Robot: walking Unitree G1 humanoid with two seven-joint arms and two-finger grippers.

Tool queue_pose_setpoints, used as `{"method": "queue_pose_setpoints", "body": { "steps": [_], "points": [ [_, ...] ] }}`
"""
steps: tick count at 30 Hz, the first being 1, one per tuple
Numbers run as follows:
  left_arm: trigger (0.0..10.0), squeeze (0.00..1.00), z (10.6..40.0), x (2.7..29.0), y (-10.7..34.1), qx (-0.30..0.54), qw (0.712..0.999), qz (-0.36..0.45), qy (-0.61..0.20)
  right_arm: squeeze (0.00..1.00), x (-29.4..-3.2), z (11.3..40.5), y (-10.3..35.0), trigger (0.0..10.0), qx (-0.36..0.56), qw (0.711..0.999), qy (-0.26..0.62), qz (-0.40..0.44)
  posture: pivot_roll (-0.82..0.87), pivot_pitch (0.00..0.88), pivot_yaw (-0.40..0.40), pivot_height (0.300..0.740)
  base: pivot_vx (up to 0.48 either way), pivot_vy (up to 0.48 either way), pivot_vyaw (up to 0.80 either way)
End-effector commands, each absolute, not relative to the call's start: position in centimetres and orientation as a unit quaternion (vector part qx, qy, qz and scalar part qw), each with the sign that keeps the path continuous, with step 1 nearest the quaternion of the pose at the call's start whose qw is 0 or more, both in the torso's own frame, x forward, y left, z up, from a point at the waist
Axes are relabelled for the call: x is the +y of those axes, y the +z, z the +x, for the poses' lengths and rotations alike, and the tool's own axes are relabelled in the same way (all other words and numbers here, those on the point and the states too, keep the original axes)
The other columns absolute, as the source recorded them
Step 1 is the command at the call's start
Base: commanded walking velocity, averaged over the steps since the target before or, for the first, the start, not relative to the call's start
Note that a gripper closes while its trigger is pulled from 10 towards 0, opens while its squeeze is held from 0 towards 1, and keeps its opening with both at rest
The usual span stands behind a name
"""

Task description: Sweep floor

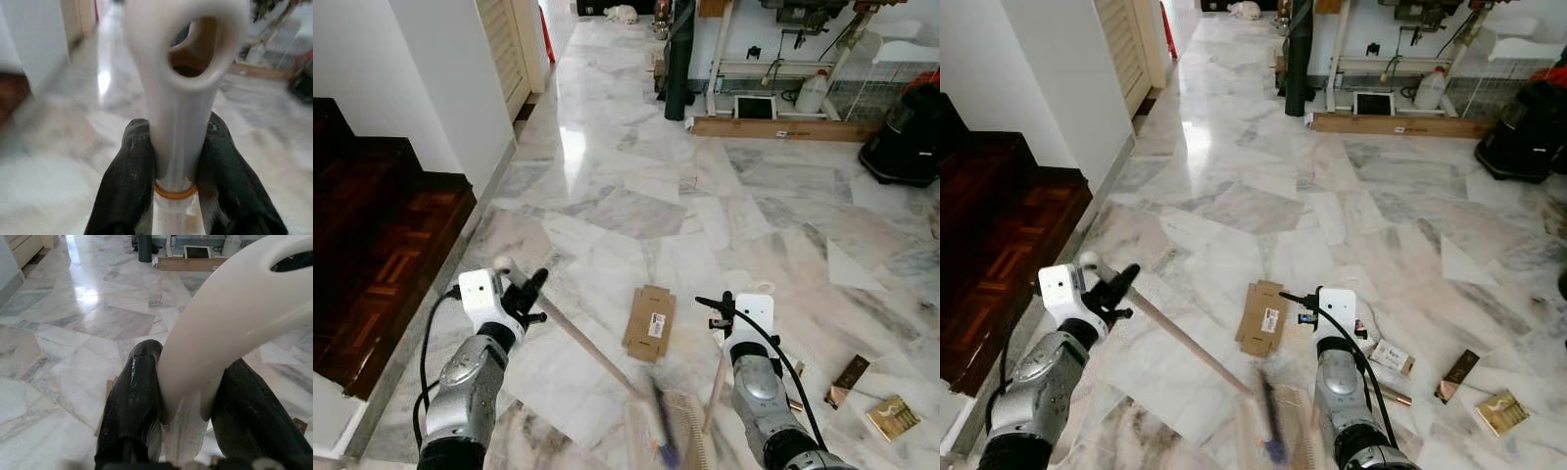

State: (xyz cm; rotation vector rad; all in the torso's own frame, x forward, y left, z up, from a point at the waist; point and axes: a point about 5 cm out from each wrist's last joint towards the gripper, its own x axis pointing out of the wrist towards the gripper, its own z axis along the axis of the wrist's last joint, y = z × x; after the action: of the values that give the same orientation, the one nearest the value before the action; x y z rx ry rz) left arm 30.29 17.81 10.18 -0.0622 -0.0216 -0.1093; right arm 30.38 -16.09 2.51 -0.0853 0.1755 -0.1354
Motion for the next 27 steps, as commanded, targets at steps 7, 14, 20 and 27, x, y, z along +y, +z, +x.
{"method": "queue_pose_setpoints", "body": {
  "steps": [7,14,20,27],
  "points": [
    [10.0,0.00,29.6,16.6,12.6,-0.113,0.975,0.175,-0.073,0.00,-16.6,30.8,3.1,10.0,0.077,0.993,-0.090,0.009,0.16,0.046,0.016,0.740,0.000,0.000,0.00],
    [10.0,0.00,28.8,18.0,10.7,-0.095,0.982,0.162,-0.013,0.00,-17.7,31.8,5.8,10.0,-0.004,0.993,-0.109,0.042,0.14,0.059,0.019,0.740,0.000,0.000,0.00],
    [10.0,0.00,28.8,17.7,10.7,-0.105,0.984,0.145,-0.011,0.00,-17.6,32.5,7.6,10.0,-0.044,0.993,-0.104,0.046,0.14,0.062,0.018,0.740,0.000,0.000,0.00],
    [10.0,0.00,29.3,17.7,10.7,-0.107,0.986,0.126,-0.003,0.00,-17.8,32.9,8.6,10.0,-0.062,0.993,-0.091,0.035,0.12,0.018,0.003,0.740,0.000,0.000,0.12]
  ]
}}
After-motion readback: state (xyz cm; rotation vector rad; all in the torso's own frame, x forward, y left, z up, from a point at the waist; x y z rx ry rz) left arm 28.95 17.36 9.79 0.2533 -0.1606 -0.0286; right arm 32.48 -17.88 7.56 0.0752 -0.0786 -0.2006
